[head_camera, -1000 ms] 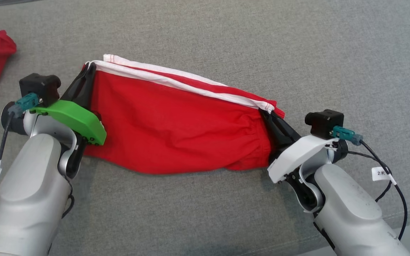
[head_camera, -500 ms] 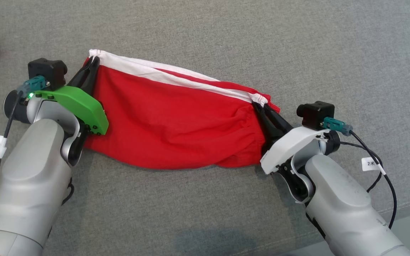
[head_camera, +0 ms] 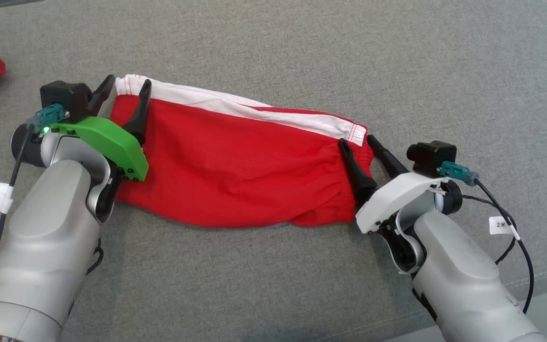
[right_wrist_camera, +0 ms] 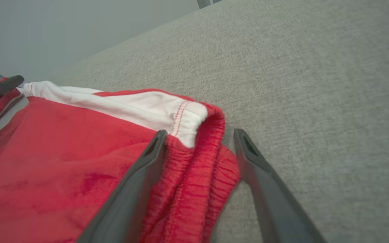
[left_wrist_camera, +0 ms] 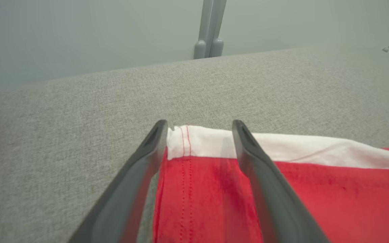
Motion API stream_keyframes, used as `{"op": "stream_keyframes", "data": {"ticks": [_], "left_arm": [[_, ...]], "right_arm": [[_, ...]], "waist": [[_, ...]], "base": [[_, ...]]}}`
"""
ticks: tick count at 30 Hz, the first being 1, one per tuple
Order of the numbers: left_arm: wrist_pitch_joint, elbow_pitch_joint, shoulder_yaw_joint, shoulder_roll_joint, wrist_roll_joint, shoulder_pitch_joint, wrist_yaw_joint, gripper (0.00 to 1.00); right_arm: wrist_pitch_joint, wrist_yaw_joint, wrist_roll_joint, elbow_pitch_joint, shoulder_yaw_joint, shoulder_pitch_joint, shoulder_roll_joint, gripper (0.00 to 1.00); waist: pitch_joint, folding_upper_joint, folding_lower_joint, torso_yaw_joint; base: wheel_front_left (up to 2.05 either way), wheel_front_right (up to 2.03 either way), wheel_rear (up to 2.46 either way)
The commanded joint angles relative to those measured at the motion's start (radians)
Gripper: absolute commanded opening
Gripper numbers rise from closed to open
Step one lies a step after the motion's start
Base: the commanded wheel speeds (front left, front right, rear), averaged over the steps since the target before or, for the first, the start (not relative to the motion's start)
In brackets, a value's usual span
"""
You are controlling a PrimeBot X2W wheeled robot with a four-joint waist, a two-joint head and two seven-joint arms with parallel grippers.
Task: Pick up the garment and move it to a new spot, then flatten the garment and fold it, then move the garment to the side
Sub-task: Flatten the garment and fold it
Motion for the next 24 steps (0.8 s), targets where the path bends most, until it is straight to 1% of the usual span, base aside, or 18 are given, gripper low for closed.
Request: {"op": "stream_keyframes", "data": {"ticks": [1, 6, 9, 11, 13, 18, 19, 24], "left_arm": [[-0.01, -0.007, -0.007, -0.002, -0.012, 0.007, -0.002, 1.0], [-0.034, -0.041, -0.019, 0.0, -0.032, 0.057, -0.002, 1.0], [-0.038, -0.053, -0.021, 0.01, -0.042, 0.103, -0.002, 1.0], [-0.037, -0.053, -0.022, 0.013, -0.043, 0.118, -0.002, 1.0], [-0.024, -0.048, -0.025, 0.022, -0.049, 0.148, 0.003, 1.0], [0.055, -0.039, -0.017, 0.038, -0.097, 0.208, 0.003, 1.0], [0.083, -0.045, -0.01, 0.048, -0.115, 0.222, 0.004, 1.0], [0.156, -0.057, 0.005, 0.06, -0.162, 0.256, 0.016, 1.0]], "right_arm": [[0.002, -0.002, -0.004, -0.002, -0.009, 0.034, -0.002, 1.0], [-0.002, -0.002, -0.016, -0.063, -0.041, 0.086, -0.012, 1.0], [0.0, -0.002, -0.028, -0.12, -0.071, 0.135, -0.033, 1.0], [0.002, -0.002, -0.034, -0.141, -0.084, 0.154, -0.038, 1.0], [0.004, -0.002, -0.049, -0.192, -0.114, 0.188, -0.047, 1.0], [0.052, -0.002, -0.097, -0.337, -0.192, 0.276, -0.056, 1.0], [0.079, -0.002, -0.117, -0.398, -0.219, 0.307, -0.05, 1.0], [0.148, -0.002, -0.149, -0.525, -0.264, 0.37, -0.026, 1.0]], "waist": [[-0.016, 0.0, -0.0001, 0.007], [-0.05, 0.0, -0.0001, 0.016], [-0.072, 0.0, -0.0001, 0.022], [-0.08, 0.0, -0.0001, 0.022], [-0.096, 0.0, -0.0001, 0.021], [-0.13, 0.0, -0.0001, 0.009], [-0.138, 0.0, -0.0001, 0.005], [-0.149, 0.0, -0.0001, -0.006]], "base": [[0.0, 0.0, 0.0], [0.0, 0.0, 0.0], [0.0, 0.0, 0.0], [0.0, 0.0, 0.0], [0.0, 0.0, 0.0], [0.0, 0.0, 0.0], [0.0, 0.0, 0.0], [0.0, 0.0, 0.0]]}}
